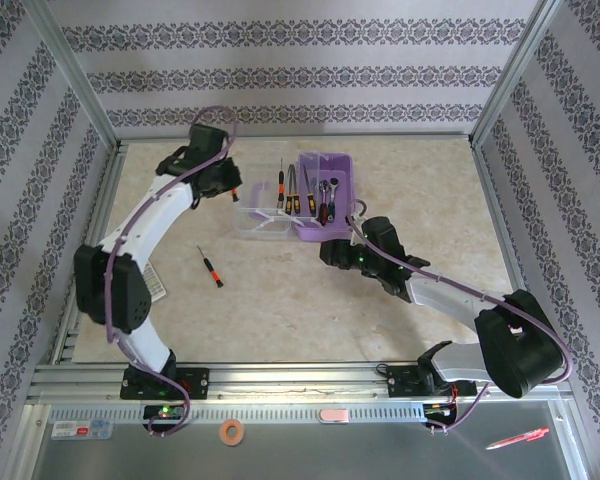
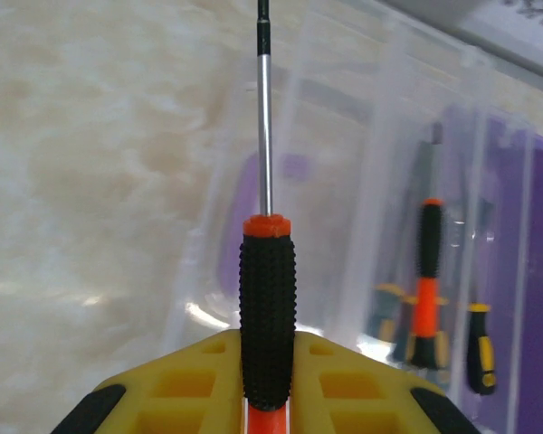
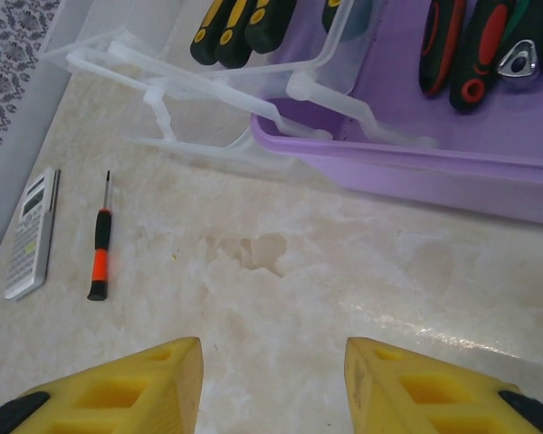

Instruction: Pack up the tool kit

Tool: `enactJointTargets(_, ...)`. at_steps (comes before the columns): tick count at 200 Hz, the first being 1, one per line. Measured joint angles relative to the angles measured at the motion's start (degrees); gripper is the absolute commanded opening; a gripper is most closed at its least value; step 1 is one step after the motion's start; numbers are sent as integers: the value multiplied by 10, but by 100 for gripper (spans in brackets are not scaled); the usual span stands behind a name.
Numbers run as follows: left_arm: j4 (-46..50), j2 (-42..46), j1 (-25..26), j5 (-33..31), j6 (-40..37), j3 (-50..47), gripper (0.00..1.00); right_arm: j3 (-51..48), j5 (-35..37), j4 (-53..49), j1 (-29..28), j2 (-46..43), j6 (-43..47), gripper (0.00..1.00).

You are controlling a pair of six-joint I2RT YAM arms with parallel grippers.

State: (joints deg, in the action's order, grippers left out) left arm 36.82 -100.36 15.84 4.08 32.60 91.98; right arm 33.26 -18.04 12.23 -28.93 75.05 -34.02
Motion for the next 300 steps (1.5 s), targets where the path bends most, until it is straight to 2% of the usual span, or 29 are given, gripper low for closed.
enactJointTargets(30, 16, -99, 38, 10, -12, 105, 15, 0, -5, -6, 16, -8, -3, 45)
enactJointTargets(66, 36, -186, 59, 26, -18, 189, 15, -6, -9, -12, 33, -36, -3, 46)
enactJointTargets(116, 58, -228, 63, 33, -24, 219, 17, -18, -13, -24, 48, -50, -3, 46)
enactJointTargets(135, 65, -228, 63, 33, -27, 224, 22, -19, -15, -28, 52, -50, -3, 46)
enactJointTargets(171, 81, -228, 64, 37, -42, 241, 41, -19, -16, -34, 52, -57, -3, 47)
enactJointTargets(209, 107, -221, 67, 37, -64, 257, 47, -19, -15, -45, 52, -82, -3, 47)
enactJointTargets(228, 106, -183, 67, 37, -71, 236, 50, -19, -15, -53, 52, -94, -3, 47)
enactJointTargets(244, 93, -104, 67, 37, -72, 170, 55, -19, -15, -66, 52, -102, -4, 47)
enactJointTargets(255, 66, -27, 67, 37, -71, 99, 61, -19, -15, -77, 52, -111, -8, 47)
enactJointTargets(270, 16, 98, 67, 30, -65, -20, 77, -19, -15, -87, 52, -128, -13, 48)
enactJointTargets(282, -24, 191, 67, 15, -50, -117, 86, -19, -15, -97, 52, -147, -19, 48)
enactJointTargets(300, -68, 308, 66, -22, -20, -263, 91, -17, -12, -119, 51, -176, -19, 49)
